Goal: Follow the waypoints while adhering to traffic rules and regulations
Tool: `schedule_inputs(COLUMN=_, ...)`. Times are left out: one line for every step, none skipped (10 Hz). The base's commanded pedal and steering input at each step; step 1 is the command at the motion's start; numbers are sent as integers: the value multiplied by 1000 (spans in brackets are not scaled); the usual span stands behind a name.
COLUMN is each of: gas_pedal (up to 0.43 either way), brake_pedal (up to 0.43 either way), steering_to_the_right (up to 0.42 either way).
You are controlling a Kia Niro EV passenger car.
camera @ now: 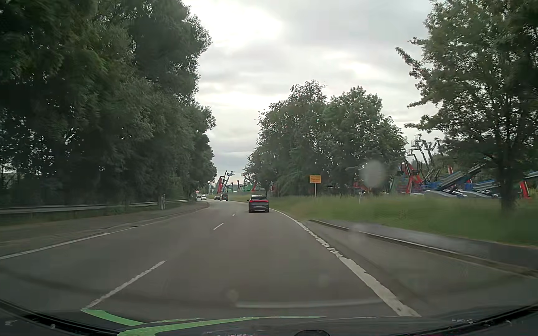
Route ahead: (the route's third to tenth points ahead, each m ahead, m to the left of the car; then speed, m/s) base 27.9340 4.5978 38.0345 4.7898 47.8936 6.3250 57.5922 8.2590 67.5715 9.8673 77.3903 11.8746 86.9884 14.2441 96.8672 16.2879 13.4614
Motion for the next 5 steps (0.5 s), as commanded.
schedule_inputs(gas_pedal=0, brake_pedal=0, steering_to_the_right=-14)
schedule_inputs(gas_pedal=0, brake_pedal=0, steering_to_the_right=-14)
schedule_inputs(gas_pedal=0, brake_pedal=0, steering_to_the_right=-14)
schedule_inputs(gas_pedal=0, brake_pedal=0, steering_to_the_right=-13)
schedule_inputs(gas_pedal=0, brake_pedal=0, steering_to_the_right=-14)
